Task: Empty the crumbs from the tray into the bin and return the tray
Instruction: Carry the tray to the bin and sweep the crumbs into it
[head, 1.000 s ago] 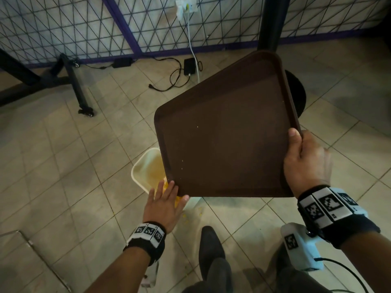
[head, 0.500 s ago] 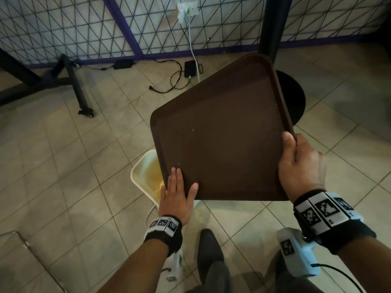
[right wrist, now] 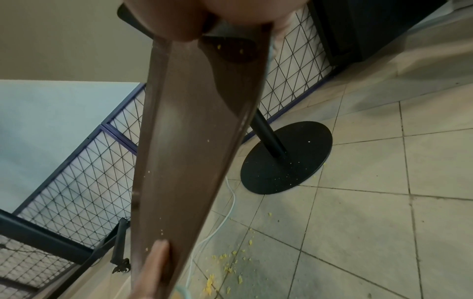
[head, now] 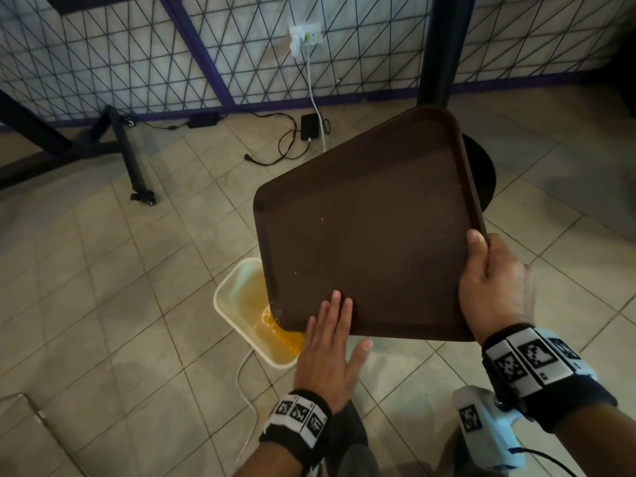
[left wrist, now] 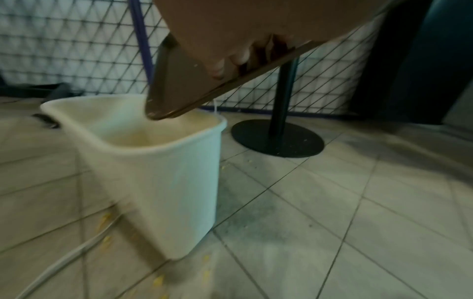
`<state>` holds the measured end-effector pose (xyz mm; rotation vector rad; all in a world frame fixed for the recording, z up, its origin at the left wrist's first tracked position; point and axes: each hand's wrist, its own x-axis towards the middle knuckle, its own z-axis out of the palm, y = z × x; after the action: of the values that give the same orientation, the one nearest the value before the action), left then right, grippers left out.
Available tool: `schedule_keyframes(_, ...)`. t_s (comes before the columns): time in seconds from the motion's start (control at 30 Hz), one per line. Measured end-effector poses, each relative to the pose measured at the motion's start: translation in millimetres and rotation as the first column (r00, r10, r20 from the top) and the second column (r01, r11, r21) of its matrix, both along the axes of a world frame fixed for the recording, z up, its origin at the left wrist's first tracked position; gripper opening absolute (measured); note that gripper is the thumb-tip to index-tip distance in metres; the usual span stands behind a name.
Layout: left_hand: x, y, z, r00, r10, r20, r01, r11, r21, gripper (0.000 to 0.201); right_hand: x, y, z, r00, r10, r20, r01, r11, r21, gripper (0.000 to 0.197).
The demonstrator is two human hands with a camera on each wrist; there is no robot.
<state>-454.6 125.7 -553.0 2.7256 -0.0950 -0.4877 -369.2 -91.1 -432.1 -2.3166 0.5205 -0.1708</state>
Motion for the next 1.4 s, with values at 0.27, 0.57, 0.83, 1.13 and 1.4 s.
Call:
schedule_keyframes(0.27,1,80,-25,0.949,0.286,-0.130,-0.260,0.947,0.187,0.084,-1,-7,-4,1.000,0.005,0.014,-0.005,0.999,-0.036,0.041)
schedule_keyframes(0.57,112,-8,48,0.935,0.095,0.342,-0.079,0.995,-0.061,0.072,-1,0,-6,0.999,0.045,0.008,-0.045,0.998,-0.038,0.039)
schedule_keyframes(0.83,74,25,-4,0.935,0.348,0.065,-0.343,0.936,-0.073,0.078,-1,-5,-7,0.997,0.072,0.035,-0.071,0.997,-0.014,0.040)
schedule_keyframes(1.13,21,84,-19,0.968,0.232,-0.096,-0.212,0.960,0.181,0.085,-3,-5,-11,0.996,0.073,0.045,-0.069,0.993,-0.093,0.040)
schedule_keyframes(1.4,48,91,-11,0.975,0.150,-0.163,-0.101,0.957,0.273,0.084,-2,-9,-5,0.995,0.058,0.080,-0.055,0.998,-0.041,0.041)
